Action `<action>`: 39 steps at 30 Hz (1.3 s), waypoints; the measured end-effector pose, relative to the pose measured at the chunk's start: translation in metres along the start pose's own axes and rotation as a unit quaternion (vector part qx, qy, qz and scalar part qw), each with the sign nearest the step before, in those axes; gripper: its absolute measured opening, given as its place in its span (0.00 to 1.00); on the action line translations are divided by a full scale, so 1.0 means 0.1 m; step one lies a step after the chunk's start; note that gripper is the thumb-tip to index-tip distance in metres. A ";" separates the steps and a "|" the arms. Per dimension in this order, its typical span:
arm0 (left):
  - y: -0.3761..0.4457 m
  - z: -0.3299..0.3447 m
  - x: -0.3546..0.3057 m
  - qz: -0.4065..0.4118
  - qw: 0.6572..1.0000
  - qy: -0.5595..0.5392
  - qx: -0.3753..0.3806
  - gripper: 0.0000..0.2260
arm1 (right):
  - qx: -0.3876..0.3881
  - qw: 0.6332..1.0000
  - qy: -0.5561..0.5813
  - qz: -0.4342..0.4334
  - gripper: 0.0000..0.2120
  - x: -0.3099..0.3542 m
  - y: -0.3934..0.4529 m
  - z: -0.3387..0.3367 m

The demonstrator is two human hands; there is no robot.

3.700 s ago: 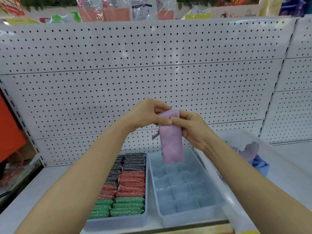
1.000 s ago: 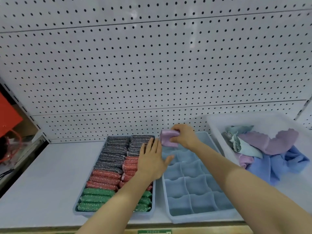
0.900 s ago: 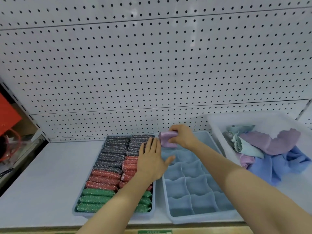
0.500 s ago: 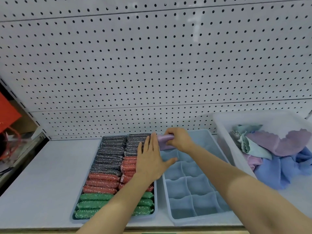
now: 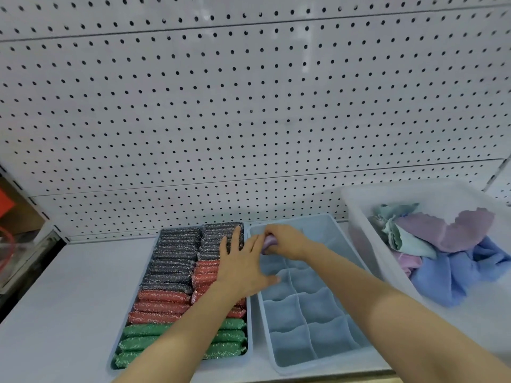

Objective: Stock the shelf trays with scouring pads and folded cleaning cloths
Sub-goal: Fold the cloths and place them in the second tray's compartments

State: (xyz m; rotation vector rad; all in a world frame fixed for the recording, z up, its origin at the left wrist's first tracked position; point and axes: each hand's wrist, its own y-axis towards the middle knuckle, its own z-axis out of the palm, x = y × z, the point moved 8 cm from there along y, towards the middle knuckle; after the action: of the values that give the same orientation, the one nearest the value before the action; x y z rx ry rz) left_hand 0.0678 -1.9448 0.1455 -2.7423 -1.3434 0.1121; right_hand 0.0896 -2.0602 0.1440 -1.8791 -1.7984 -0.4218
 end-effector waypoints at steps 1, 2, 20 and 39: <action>0.02 0.01 0.01 0.003 1.000 0.001 0.006 0.47 | -0.015 1.000 -0.002 0.003 0.12 0.02 0.00 0.00; 0.04 0.01 0.00 0.006 1.000 0.000 0.009 0.48 | -0.033 0.999 -0.004 0.005 0.12 0.02 -0.02 -0.01; 0.49 -1.08 -1.86 0.186 0.975 0.018 -0.122 0.31 | -0.289 0.933 -0.107 0.186 0.31 -0.94 -2.16 -1.60; 1.21 -0.33 -4.05 0.177 0.984 0.013 -0.010 0.13 | -0.314 0.913 -0.185 0.184 0.30 -2.18 -3.05 -2.70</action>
State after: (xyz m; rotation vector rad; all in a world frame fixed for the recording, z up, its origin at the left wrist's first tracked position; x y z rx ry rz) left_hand -0.0816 -2.3400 0.1762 -2.9577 -0.8428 0.0848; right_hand -0.1979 -2.3905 0.2913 -2.8488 -1.5714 -0.5817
